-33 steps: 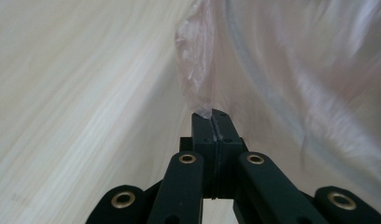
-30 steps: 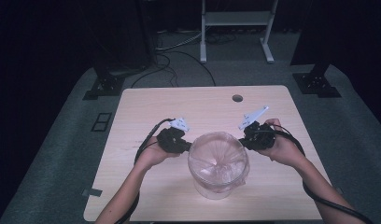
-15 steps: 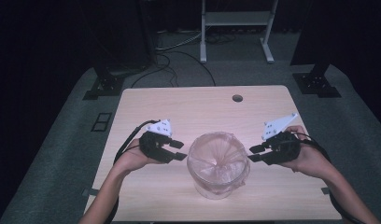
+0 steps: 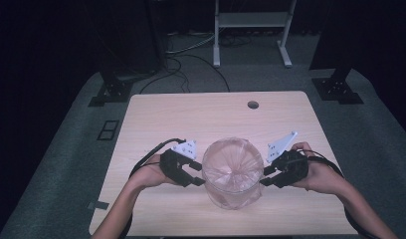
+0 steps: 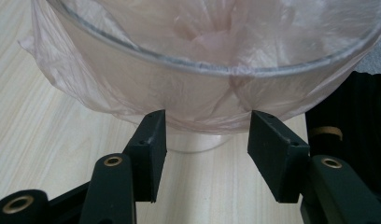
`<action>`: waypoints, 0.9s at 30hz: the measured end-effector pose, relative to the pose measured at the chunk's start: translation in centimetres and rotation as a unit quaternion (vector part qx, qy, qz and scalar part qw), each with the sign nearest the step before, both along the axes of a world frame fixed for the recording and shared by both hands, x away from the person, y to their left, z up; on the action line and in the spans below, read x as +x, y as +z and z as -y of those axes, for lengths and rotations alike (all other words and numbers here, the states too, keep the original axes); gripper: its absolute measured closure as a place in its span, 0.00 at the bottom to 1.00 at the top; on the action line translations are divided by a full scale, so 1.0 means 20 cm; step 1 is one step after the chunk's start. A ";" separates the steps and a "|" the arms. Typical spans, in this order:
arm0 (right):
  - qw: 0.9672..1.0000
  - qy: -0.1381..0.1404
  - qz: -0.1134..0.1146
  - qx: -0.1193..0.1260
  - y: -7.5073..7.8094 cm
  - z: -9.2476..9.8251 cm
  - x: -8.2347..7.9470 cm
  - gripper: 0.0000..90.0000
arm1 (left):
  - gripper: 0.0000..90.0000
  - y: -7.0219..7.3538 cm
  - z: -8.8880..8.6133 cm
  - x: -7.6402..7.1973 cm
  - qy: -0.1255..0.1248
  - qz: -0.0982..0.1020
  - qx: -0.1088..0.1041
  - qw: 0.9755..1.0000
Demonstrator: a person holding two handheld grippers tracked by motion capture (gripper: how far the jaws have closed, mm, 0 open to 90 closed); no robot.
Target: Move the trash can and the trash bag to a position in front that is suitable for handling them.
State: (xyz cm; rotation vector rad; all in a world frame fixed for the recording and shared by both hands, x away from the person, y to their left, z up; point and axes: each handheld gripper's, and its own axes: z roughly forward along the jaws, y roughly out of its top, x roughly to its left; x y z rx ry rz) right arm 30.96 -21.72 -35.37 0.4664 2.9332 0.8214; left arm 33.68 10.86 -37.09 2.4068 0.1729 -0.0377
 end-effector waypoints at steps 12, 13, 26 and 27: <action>0.999 -0.031 0.006 0.029 0.18 0.11 -0.02 0.74 | 0.37 0.02 -0.07 -0.01 0.031 0.004 -0.013 0.999; 0.999 -0.032 0.013 0.040 0.22 0.11 -0.02 0.77 | 0.35 0.03 -0.07 -0.01 0.032 0.006 -0.014 0.999; 0.999 0.027 0.006 -0.020 0.12 -0.42 0.02 0.92 | 0.30 0.02 -0.11 -0.07 0.035 0.001 -0.017 0.999; 0.999 0.039 -0.005 -0.028 0.11 -0.44 0.00 0.92 | 0.30 0.02 -0.11 -0.07 0.036 0.002 -0.016 0.999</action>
